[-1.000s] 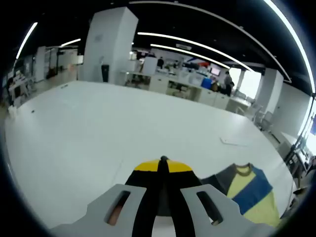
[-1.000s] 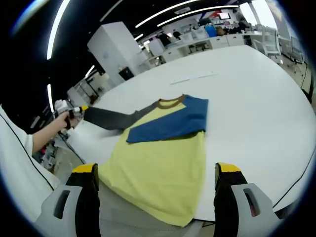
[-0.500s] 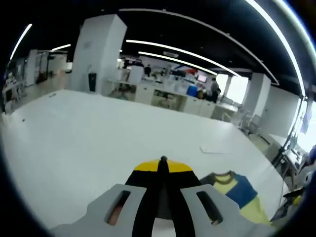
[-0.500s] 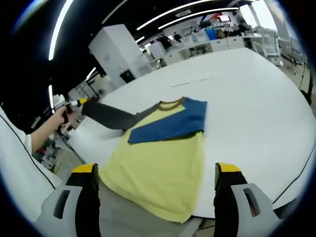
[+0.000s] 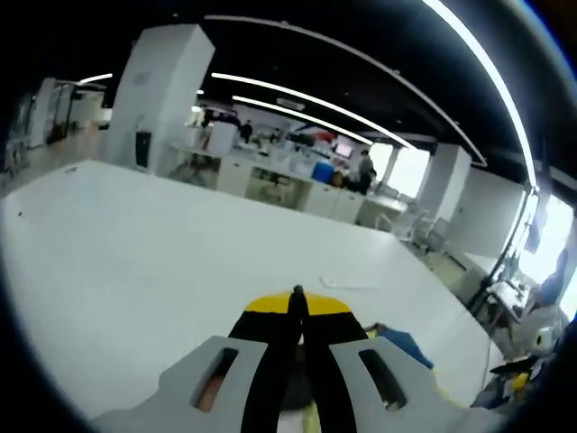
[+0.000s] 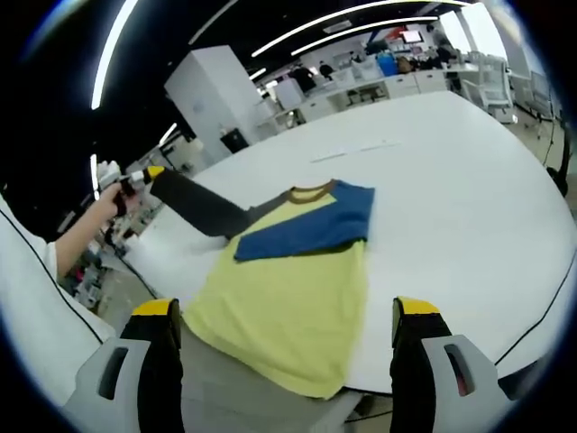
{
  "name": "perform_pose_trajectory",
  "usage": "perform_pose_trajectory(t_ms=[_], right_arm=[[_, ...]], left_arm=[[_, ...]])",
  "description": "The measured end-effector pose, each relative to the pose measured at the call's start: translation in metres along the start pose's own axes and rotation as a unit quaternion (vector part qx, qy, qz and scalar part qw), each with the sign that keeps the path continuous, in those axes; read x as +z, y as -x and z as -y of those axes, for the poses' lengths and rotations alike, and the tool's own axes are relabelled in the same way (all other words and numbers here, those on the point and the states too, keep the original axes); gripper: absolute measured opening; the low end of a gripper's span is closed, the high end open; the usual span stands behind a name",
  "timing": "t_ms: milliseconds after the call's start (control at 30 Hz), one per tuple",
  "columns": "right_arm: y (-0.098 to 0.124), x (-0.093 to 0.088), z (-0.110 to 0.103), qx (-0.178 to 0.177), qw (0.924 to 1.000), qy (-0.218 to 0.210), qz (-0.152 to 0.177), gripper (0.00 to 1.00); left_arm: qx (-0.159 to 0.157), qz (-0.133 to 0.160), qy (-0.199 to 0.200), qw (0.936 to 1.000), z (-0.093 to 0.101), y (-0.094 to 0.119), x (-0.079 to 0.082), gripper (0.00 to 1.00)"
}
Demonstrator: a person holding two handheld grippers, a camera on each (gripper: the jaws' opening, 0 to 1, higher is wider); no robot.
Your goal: Fold the garment on the visible template until the final outline fits inside the template.
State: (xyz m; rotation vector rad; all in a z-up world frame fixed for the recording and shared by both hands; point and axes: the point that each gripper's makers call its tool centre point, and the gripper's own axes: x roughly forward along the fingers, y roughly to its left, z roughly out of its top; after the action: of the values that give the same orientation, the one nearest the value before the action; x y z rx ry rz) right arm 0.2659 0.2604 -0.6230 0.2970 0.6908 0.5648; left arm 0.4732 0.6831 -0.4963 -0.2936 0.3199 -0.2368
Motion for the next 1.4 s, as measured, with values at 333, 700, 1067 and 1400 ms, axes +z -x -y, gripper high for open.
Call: perform_pose_trajectory(t_ms=[333,700,1067,1400], right_arm=[[0.008,0.002,0.003,0.005,0.9999,0.001,0.01,0.97],[0.021,0.005,0.008,0.003,0.9998,0.005,0.021,0.97],[0.029,0.003,0.011,-0.003,0.9997,0.002,0.026,0.97],[0.028,0.005,0.011,-0.002,0.9996,0.003,0.029,0.97]], left_arm=[[-0.052,-0.021,-0.016,0.9983,0.063,-0.006,-0.011,0.0],[-0.101,-0.035,-0.017,0.9941,0.117,-0.016,-0.016,0.0],[-0.154,-0.054,-0.019,0.9865,0.163,-0.023,-0.029,0.0],[-0.181,-0.085,-0.011,0.9796,0.192,-0.032,-0.062,0.0]])
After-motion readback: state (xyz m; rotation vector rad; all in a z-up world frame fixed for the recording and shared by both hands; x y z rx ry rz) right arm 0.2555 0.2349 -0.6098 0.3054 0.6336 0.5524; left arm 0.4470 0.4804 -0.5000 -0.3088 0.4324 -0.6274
